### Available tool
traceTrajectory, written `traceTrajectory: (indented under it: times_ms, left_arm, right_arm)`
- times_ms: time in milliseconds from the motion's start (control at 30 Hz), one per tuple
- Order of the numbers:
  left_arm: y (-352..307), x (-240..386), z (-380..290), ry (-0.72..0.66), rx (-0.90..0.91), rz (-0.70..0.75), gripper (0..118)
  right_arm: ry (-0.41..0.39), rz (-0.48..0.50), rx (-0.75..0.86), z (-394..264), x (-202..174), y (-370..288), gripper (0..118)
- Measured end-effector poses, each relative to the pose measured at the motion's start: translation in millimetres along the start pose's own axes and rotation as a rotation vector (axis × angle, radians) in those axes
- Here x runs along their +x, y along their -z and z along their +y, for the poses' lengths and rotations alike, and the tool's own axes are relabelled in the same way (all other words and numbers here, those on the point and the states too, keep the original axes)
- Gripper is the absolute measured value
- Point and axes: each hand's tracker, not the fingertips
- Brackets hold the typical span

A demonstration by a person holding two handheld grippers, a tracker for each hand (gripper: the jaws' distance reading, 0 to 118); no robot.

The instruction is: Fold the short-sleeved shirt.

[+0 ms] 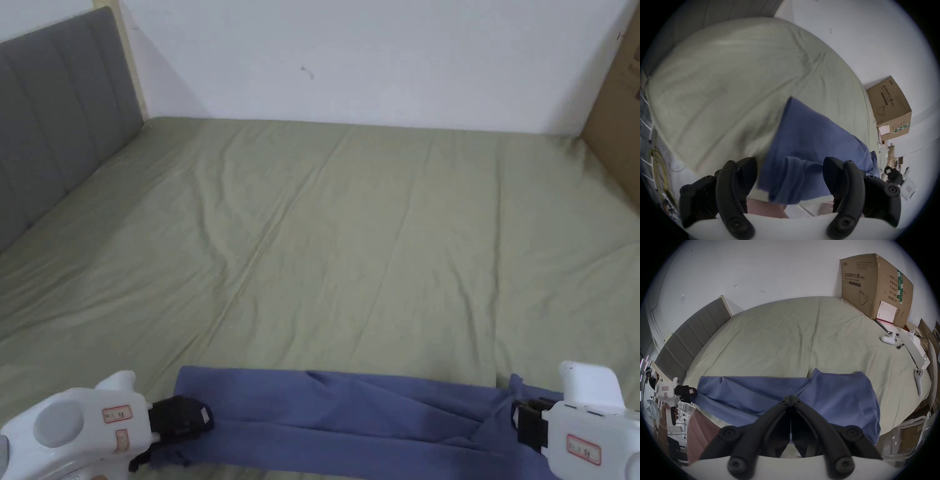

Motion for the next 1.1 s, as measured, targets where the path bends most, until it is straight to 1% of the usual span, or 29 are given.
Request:
traceTrajectory:
  times_ms: [33, 67, 100, 133, 167, 200, 233, 267, 333, 433, 567, 633, 667, 733, 800, 867, 900, 967, 1000, 1100]
  left_arm:
    - [0.1, 5.2, -2.1, 0.012, 0.018, 0.024, 91]
    - [-1.1, 11.3, -3.4, 0.054, 0.046, 0.062, 89]
    - [1.7, 12.1, -5.3, 0.075, 0.052, 0.09, 81]
    - [4.4, 14.3, -6.7, 0.091, 0.07, 0.215, 57]
    - [5.5, 16.0, -7.8, 0.109, 0.079, 0.278, 20]
    - [3.7, 15.0, -8.1, 0.069, 0.087, 0.168, 15]
    - [6.4, 10.4, -4.9, 0.062, 0.082, 0.185, 13]
    - [7.9, 12.9, -4.0, 0.085, 0.077, 0.204, 9]
    - [10.3, 20.0, -3.4, 0.18, 0.074, 0.24, 9]
    - [-3.5, 29.4, -0.4, 0.177, 0.063, 0.228, 9]
    - [-40.4, 53.3, 7.3, 0.167, 0.142, 0.105, 8]
    - [-61.5, 85.8, 6.0, 0.224, 0.17, 0.027, 8]
    - [-71.5, 109.2, 2.8, 0.28, 0.184, -0.019, 8]
    - [-79.0, 142.2, -1.8, 0.35, 0.174, -0.103, 8]
    - [-77.9, 173.9, -6.4, 0.424, 0.153, -0.2, 8]
    - [-70.1, 202.1, -15.8, 0.476, 0.126, -0.267, 8]
    - [-63.0, 216.5, -21.9, 0.499, 0.102, -0.288, 8]
    - [-39.8, 241.6, -38.1, 0.598, 0.053, -0.302, 8]
    - [-26.7, 253.0, -47.9, 0.614, 0.01, -0.312, 8]
    - [20.9, 276.7, -75.6, 0.669, -0.075, -0.349, 9]
  right_arm:
    - [-0.002, -0.003, -0.009, -1.0, 1.5, 1.6, 0]
    - [-0.001, -0.007, -0.023, -4.8, 1.3, 4.7, 0]
    - [0.005, -0.008, -0.03, -7.0, 3.4, 6.9, 0]
    - [0.014, -0.007, -0.041, -7.9, 6.5, 9.3, 0]
    - [0.027, -0.007, -0.055, -8.2, 9.8, 12.0, 0]
    - [0.04, -0.005, -0.065, -11.1, 9.5, 14.1, 0]
    - [0.05, -0.004, -0.069, -12.3, 11.9, 15.9, 0]
    - [0.065, -0.008, -0.074, -12.8, 15.1, 17.5, 0]
    - [0.095, -0.009, -0.074, -16.0, 18.1, 17.9, 0]
    - [0.125, -0.001, -0.075, -15.8, 29.1, 16.2, 0]
    - [0.174, -0.008, -0.05, -15.3, 44.1, 5.5, 0]
    - [0.206, -0.003, -0.04, -13.8, 50.4, -0.8, 0]
    - [0.22, -0.009, -0.03, -13.0, 55.3, -3.8, 0]
    - [0.232, -0.016, -0.015, -12.4, 61.5, -8.8, 0]
    - [0.244, -0.031, 0.0, -13.3, 68.4, -13.0, 0]
    - [0.258, -0.044, 0.001, -15.8, 74.1, -15.5, 0]
    - [0.273, -0.054, 0.003, -18.0, 77.2, -16.6, 0]
    - [0.287, -0.05, -0.001, -23.1, 84.6, -17.8, 0]
    - [0.297, -0.058, 0.0, -26.1, 86.4, -18.9, 0]
    - [0.288, -0.09, -0.007, -33.2, 90.2, -21.5, 0]
